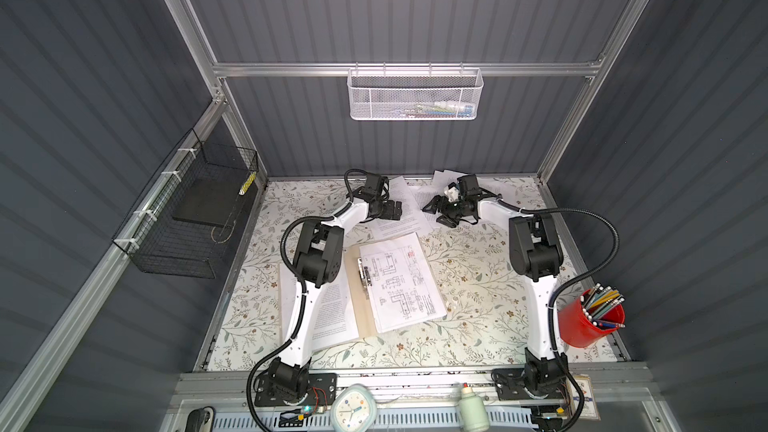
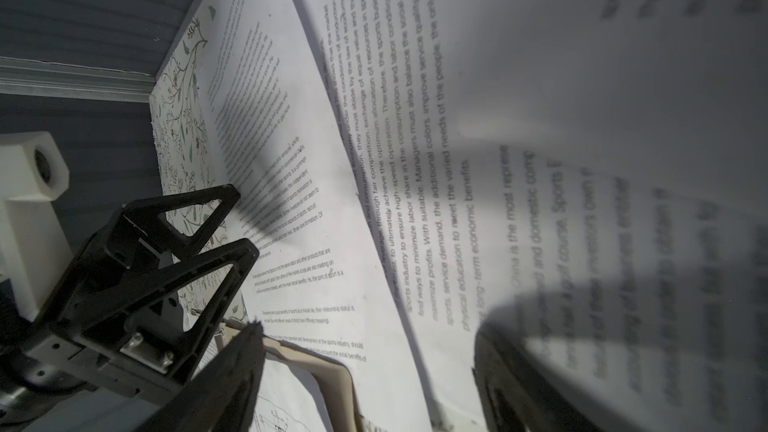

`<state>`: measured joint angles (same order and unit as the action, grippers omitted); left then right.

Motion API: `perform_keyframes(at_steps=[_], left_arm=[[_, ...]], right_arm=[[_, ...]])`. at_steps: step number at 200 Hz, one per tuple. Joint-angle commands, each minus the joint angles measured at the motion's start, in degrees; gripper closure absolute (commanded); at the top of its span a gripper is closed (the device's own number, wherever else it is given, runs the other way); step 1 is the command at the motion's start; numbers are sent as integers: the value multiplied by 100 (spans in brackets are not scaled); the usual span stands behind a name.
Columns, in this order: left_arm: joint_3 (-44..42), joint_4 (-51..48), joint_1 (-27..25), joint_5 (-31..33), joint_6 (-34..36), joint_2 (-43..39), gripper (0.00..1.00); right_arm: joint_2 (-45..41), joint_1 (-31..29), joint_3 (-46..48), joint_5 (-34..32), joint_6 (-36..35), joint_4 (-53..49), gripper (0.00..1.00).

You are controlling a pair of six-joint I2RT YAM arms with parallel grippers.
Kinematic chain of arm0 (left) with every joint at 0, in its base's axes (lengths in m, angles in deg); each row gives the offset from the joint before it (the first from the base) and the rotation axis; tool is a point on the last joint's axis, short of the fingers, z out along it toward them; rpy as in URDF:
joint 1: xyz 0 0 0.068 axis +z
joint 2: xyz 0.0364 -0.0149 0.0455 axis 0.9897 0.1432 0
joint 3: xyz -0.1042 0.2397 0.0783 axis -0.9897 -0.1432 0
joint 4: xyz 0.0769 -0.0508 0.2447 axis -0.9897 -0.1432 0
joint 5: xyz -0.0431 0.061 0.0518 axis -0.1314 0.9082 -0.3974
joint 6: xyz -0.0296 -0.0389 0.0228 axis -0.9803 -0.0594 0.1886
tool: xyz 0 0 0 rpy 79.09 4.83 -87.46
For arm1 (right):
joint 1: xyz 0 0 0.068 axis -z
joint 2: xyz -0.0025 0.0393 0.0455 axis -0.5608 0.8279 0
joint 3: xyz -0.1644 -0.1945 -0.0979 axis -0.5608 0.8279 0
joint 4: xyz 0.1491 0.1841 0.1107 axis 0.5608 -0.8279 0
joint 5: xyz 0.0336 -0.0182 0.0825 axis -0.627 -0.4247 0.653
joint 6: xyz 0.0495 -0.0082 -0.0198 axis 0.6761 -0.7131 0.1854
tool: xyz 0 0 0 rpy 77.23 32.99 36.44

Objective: Put the files into the folder
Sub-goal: 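Grasp a printed text sheet edge with right gripper while left gripper presses it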

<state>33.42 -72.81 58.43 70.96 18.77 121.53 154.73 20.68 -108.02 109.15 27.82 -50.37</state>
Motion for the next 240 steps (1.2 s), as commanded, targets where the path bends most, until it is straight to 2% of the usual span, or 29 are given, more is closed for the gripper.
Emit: perform_keyframes(at_steps=[1, 73, 136, 175, 240], left_arm=[[-62, -443, 4, -174, 46, 380, 1], [-76, -424, -18, -353, 112, 415, 1], [-149, -427, -96, -424, 201, 384, 1], [-249, -374, -163, -485, 314, 345, 0], [-308, -320, -189, -524, 307, 355, 0]], right_arm=[[-44, -101, 342, 59, 51, -103, 20], [21, -309, 406, 510, 75, 108, 21], [481, -300, -313, 1322, 17, 737, 20], [766, -284, -778, 1406, -16, 690, 20], [981, -208, -1014, 987, 296, 791, 38]])
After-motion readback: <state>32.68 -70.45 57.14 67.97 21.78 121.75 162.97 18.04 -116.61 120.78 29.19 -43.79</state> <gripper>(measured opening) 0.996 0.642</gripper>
